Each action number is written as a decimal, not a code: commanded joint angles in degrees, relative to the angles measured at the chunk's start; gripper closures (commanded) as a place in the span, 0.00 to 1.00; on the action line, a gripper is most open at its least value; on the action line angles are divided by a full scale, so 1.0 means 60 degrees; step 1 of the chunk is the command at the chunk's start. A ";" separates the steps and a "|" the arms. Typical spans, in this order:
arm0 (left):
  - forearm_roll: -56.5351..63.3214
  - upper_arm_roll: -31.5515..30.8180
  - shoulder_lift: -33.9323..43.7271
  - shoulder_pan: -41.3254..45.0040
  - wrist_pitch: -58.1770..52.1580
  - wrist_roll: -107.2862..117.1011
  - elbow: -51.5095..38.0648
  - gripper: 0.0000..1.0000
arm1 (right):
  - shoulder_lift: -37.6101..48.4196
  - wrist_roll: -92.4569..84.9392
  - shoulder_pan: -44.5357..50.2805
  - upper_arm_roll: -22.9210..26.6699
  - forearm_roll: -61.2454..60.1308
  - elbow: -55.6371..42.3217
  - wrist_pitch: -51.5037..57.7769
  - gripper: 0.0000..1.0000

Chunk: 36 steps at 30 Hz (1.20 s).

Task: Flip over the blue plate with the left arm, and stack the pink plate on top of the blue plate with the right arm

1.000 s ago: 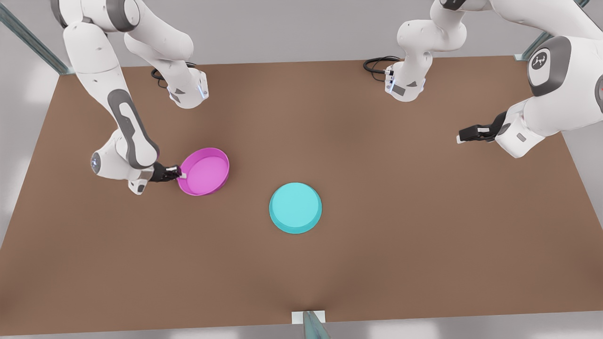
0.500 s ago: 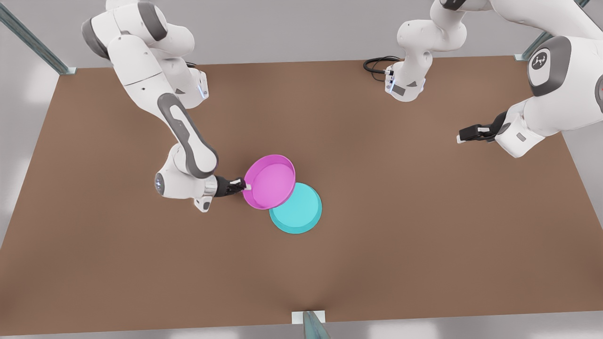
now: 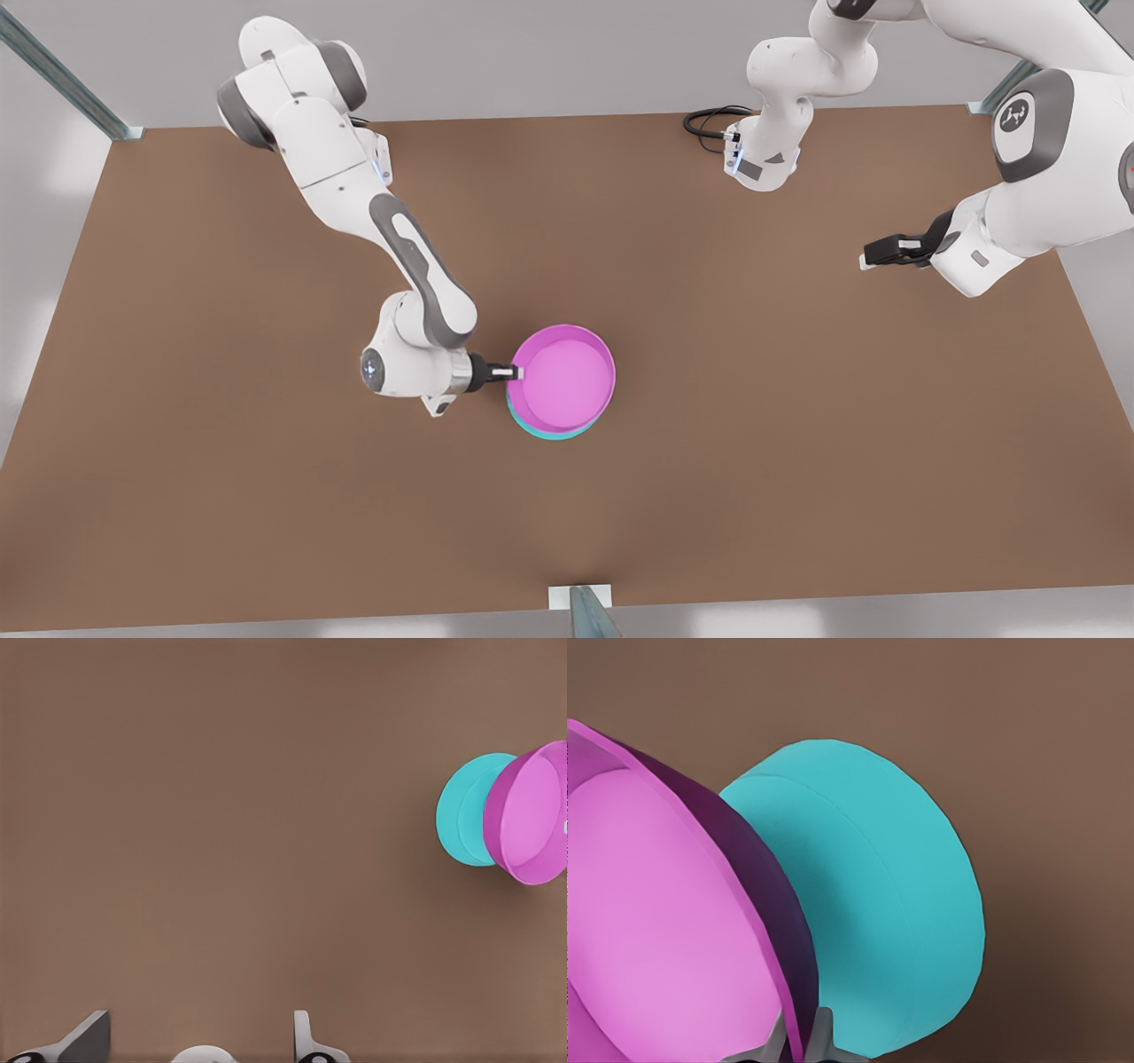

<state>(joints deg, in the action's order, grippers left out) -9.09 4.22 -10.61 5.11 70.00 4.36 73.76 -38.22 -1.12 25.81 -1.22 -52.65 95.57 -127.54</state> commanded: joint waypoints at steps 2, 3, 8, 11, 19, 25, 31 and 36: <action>0.0006 0.0000 0.0011 -0.0001 -0.0006 -0.0054 -0.0004 0.00 | -0.0091 0.4274 0.0123 0.0145 0.0264 -0.0093 0.0002 0.79; 0.0006 0.0000 0.0011 -0.0001 0.0008 -0.0054 -0.0004 0.00 | -0.0061 0.4274 0.0108 0.0160 0.0264 -0.0064 0.0031 0.79; 0.0006 0.0000 -0.0004 -0.0001 -0.0006 -0.0068 -0.0004 0.00 | -0.0018 0.4230 0.0108 0.0541 0.0352 0.0082 0.0119 0.79; -0.0008 0.0000 -0.0033 0.0013 -0.0006 -0.0024 -0.0019 0.00 | 0.0012 0.4186 0.0137 0.0555 0.0352 0.0156 0.0104 0.79; -0.0008 0.0000 -0.0048 -0.0001 0.0008 -0.0054 -0.0033 0.00 | 0.0393 0.2663 0.0914 0.0907 0.0601 0.0478 0.0104 0.79; 0.0006 0.0000 -0.0238 -0.0001 0.0023 -0.0039 -0.0268 0.00 | 0.0407 0.2370 0.0840 0.0907 0.0601 0.0595 0.0104 0.00; 0.0006 0.0015 -0.0224 -0.0001 -0.0036 -0.0039 -0.0268 0.00 | 0.0583 0.2238 0.0811 0.0907 0.0601 0.0683 0.0075 0.00; 0.0050 0.0030 -0.0180 -0.0001 -0.0050 -0.0301 -0.0268 0.00 | 0.1857 0.2223 0.0782 0.2854 0.0951 0.0829 0.2344 0.00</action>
<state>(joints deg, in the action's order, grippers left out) -8.93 4.38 -11.72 5.13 69.74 3.97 72.15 -28.27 12.77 30.51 14.34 -47.88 100.45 -121.86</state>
